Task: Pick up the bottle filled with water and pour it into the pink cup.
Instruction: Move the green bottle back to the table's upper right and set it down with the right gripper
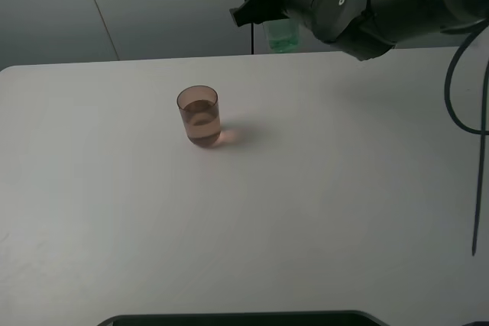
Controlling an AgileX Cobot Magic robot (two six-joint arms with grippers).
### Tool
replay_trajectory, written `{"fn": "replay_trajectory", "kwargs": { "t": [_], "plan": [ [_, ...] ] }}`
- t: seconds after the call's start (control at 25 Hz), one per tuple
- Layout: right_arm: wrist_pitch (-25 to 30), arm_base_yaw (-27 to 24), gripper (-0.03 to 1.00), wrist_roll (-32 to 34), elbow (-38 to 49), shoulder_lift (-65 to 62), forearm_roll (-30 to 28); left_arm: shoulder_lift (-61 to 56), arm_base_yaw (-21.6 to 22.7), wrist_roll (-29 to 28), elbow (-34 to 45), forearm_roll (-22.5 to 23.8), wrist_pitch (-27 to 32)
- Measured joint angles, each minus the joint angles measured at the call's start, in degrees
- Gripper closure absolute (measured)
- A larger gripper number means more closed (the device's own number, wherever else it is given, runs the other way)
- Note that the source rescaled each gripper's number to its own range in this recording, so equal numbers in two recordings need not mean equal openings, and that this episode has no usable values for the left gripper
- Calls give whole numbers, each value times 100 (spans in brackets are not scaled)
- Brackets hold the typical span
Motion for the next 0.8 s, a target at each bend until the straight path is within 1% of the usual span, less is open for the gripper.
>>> {"fn": "replay_trajectory", "kwargs": {
  "t": [0.12,0.28,0.4,0.48,0.6,0.72,0.8],
  "plan": [
    [574,-294,97,602,0,-128,-250,0,0,0,0,0,0],
    [1288,-882,97,1379,0,-237,-752,0,0,0,0,0,0],
    [1659,-1340,97,1596,0,-260,-1190,0,0,0,0,0,0],
    [1784,-1653,97,1743,0,-278,-1448,0,0,0,0,0,0],
    [1809,-2105,97,1911,0,-278,-1865,0,0,0,0,0,0],
    [1688,-2517,97,2169,0,-278,-2274,0,0,0,0,0,0],
    [1583,-2849,97,2544,0,-278,-2609,0,0,0,0,0,0]
  ]
}}
